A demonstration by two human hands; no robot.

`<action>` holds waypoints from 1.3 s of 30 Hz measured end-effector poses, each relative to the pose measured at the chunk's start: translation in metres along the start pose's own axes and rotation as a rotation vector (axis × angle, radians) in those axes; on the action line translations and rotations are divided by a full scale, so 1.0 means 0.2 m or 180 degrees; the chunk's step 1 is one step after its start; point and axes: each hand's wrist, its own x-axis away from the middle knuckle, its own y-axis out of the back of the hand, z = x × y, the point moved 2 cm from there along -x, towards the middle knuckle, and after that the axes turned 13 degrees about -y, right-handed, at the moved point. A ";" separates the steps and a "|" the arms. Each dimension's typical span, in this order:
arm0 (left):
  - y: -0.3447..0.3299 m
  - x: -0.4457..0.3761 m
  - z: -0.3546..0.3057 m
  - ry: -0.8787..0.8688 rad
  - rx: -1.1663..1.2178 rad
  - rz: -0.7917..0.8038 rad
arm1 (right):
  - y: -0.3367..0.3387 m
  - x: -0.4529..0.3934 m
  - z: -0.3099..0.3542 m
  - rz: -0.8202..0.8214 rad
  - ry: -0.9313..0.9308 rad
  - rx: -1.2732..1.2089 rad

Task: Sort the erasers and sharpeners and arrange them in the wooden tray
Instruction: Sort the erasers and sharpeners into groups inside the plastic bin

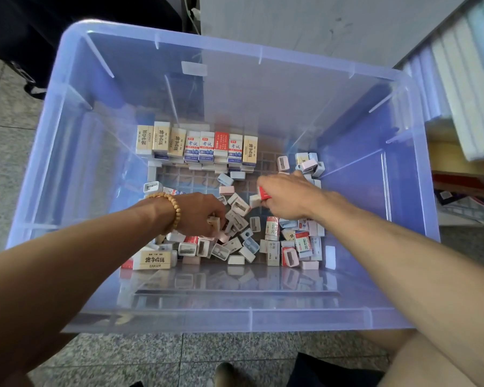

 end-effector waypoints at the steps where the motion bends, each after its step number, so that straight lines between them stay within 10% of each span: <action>1: 0.00 0.00 0.00 -0.0006 0.0011 0.0002 | 0.00 0.01 -0.02 0.0084 -0.0091 -0.0217; 19: -0.02 0.01 0.00 0.0111 0.0021 0.0090 | 0.06 0.06 0.03 0.0330 -0.0471 -0.1968; 28: -0.06 0.01 -0.05 0.0268 0.0068 0.0257 | 0.10 0.06 0.06 0.1158 -0.0673 -0.4714; 39: 0.07 0.10 -0.03 0.0325 0.0581 -0.0627 | 0.12 -0.02 0.09 0.0552 -0.0707 -0.4308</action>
